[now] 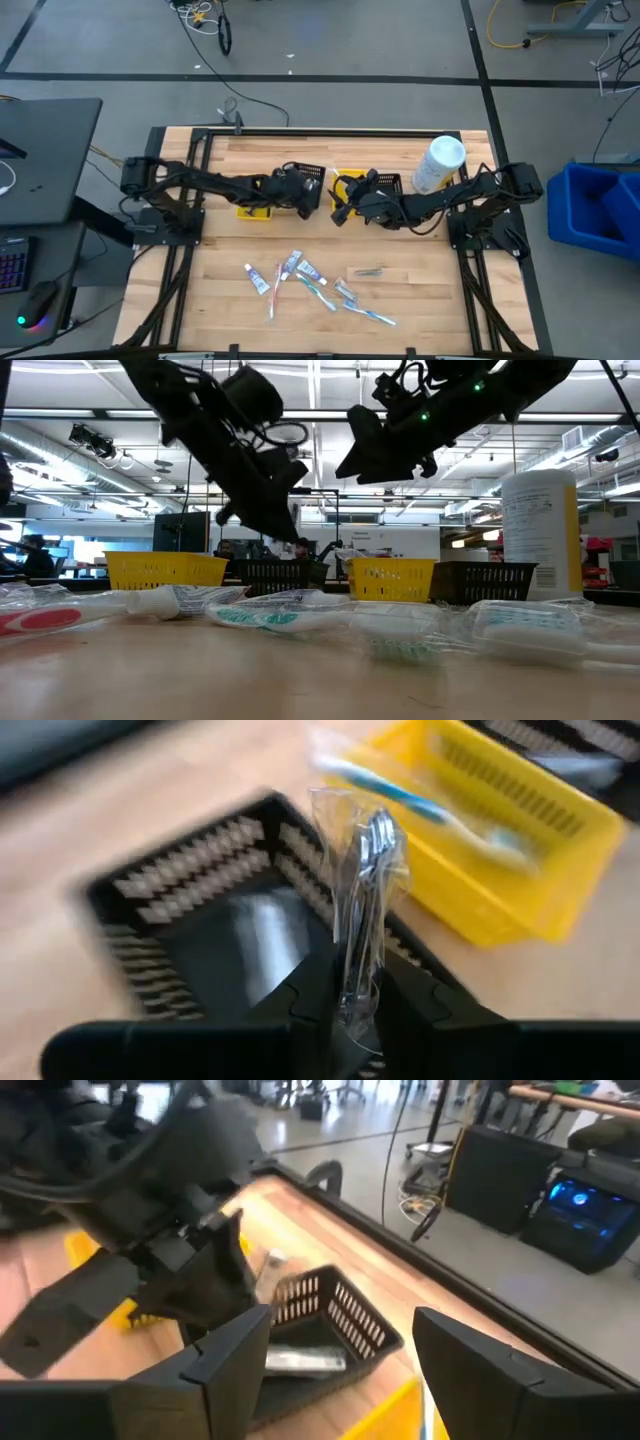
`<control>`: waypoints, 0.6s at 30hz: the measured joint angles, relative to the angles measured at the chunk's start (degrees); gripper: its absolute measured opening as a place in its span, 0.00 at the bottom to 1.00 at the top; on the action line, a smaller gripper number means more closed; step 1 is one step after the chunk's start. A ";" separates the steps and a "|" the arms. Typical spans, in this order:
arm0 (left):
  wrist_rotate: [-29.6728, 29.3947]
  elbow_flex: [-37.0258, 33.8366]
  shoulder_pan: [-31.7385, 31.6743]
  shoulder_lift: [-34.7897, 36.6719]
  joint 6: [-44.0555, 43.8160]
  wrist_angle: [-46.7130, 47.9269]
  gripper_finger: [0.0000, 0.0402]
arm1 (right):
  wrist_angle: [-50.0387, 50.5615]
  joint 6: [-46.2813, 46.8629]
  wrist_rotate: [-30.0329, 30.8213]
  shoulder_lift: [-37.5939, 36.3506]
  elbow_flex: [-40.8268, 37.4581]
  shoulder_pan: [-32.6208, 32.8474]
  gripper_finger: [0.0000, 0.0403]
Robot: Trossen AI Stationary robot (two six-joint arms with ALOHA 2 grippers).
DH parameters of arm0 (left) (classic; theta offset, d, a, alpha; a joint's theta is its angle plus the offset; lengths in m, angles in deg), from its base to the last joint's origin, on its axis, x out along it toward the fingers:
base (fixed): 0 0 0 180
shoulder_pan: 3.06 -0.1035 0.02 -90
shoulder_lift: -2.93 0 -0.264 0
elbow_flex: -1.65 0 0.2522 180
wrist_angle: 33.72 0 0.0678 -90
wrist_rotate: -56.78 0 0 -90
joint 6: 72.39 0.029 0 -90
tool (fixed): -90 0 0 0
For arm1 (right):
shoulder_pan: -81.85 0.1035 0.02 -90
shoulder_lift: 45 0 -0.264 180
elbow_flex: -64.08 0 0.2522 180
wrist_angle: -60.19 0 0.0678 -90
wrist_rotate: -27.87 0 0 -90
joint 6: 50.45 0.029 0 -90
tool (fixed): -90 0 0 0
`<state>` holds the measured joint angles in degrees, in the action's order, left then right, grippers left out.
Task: Pick & Place Travel size toiletries
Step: Put the silver nail cutter into the left black bin
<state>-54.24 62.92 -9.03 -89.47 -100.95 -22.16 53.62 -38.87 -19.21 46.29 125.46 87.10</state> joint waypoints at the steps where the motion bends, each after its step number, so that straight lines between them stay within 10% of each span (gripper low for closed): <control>1: 2.55 0.02 -0.81 -0.95 0.79 -0.34 0.15 | 0.80 -0.08 0.00 0.00 0.00 -0.02 0.64; 18: 6.91 1.05 -5.41 -7.10 6.55 -2.58 0.27 | 3.42 -3.04 -1.78 0.00 0.00 -3.54 0.52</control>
<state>-47.34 63.97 -14.44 -96.57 -94.40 -24.73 57.03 -41.91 -20.99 46.29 125.46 83.57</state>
